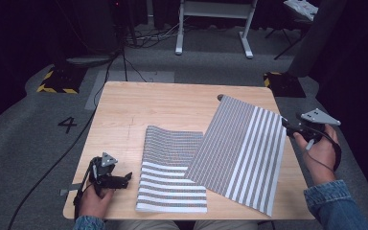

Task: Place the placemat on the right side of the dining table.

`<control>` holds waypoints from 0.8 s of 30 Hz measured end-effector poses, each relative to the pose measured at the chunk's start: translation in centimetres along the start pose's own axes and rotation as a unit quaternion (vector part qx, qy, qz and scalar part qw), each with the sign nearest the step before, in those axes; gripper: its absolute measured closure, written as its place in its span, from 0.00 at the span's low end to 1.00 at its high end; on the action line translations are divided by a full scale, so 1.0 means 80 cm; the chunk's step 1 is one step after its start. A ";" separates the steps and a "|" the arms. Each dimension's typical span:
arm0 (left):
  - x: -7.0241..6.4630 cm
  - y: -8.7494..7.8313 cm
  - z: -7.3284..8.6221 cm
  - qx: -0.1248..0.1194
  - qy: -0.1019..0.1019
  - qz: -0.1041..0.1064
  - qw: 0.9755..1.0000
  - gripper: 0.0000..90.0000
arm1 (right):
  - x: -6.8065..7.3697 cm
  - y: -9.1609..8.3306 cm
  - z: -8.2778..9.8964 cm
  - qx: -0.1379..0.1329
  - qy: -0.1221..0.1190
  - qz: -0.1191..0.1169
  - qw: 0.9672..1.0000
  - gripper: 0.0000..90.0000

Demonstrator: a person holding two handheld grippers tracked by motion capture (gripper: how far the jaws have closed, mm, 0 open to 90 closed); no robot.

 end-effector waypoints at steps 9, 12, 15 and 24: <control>0.000 0.001 -0.001 -0.003 -0.001 0.001 1.000 0.00 | 0.056 -0.037 0.002 0.043 0.009 -0.066 0.997 0.40; 0.001 0.001 -0.001 -0.002 0.000 0.001 1.000 0.00 | 0.075 -0.047 -0.001 0.043 0.018 -0.090 0.995 0.40; 0.001 0.001 -0.001 -0.002 0.001 0.002 1.000 0.00 | 0.096 -0.056 -0.004 0.047 0.014 -0.116 0.992 0.40; 0.000 0.001 -0.001 -0.002 -0.001 0.000 1.000 0.00 | 0.162 -0.068 -0.002 0.069 -0.004 -0.171 0.983 0.40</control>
Point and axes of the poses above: each handheld gripper's, and its own axes: y roughly forward along the jaws, z roughly out of its underside, x roughly to its left, the point moved 2 cm from there along y, roughly forward along the jaws, and after that the axes turned 6 degrees about y, right-handed, at the moved point
